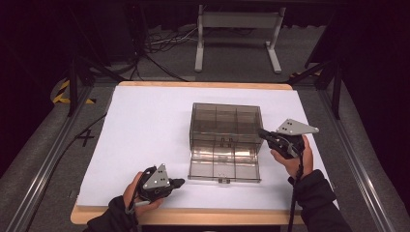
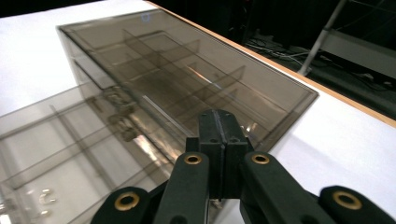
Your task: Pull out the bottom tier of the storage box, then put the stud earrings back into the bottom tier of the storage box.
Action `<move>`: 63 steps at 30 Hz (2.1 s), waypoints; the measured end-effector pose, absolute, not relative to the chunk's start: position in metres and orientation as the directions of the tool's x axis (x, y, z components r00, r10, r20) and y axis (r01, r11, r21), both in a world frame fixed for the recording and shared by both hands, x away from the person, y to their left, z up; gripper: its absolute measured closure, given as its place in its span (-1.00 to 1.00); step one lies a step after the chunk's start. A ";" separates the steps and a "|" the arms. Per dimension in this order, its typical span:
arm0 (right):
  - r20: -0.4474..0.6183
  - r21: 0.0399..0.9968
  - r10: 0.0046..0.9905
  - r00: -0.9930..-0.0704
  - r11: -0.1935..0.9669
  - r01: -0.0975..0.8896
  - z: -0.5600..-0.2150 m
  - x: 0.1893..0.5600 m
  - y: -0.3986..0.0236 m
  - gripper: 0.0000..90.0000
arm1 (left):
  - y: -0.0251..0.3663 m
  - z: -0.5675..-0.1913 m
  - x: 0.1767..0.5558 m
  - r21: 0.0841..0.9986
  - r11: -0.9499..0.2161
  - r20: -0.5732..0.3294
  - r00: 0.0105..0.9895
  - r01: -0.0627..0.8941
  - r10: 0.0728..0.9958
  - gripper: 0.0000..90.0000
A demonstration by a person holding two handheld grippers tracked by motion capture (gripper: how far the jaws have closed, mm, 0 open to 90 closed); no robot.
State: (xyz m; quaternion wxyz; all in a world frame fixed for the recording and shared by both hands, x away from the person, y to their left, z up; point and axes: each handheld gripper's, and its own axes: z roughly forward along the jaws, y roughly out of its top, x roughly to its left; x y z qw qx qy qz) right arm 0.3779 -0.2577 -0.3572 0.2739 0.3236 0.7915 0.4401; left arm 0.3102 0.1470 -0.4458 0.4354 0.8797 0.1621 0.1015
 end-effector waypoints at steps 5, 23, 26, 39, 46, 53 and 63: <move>-0.152 0.865 0.761 -0.631 0.411 0.287 -0.361 0.386 -0.261 1.00 | 0.141 -0.447 0.312 0.790 -0.576 0.030 0.924 0.212 0.381 1.00; -0.159 0.871 0.799 -0.579 0.390 0.298 -0.367 0.390 -0.262 1.00 | 0.132 -0.449 0.309 0.777 -0.597 0.031 0.936 0.198 0.351 0.98; -0.167 0.872 0.804 -0.571 0.391 0.295 -0.367 0.390 -0.261 1.00 | 0.133 -0.448 0.308 0.782 -0.593 0.035 0.936 0.193 0.350 1.00; -0.172 0.881 0.813 -0.556 0.379 0.282 -0.370 0.388 -0.260 1.00 | 0.122 -0.448 0.306 0.753 -0.641 0.076 0.947 0.151 0.313 1.00; -0.155 0.882 0.812 -0.563 0.371 0.291 -0.370 0.388 -0.261 1.00 | 0.113 -0.444 0.305 0.758 -0.638 0.091 0.946 0.137 0.311 1.00; -0.146 0.883 0.812 -0.565 0.364 0.296 -0.369 0.389 -0.262 1.00 | 0.096 -0.444 0.310 0.747 -0.652 0.105 0.946 0.128 0.306 1.00; -0.154 0.882 0.811 -0.564 0.370 0.291 -0.370 0.388 -0.261 1.00 | 0.077 -0.444 0.315 0.730 -0.672 0.116 0.946 0.126 0.304 1.00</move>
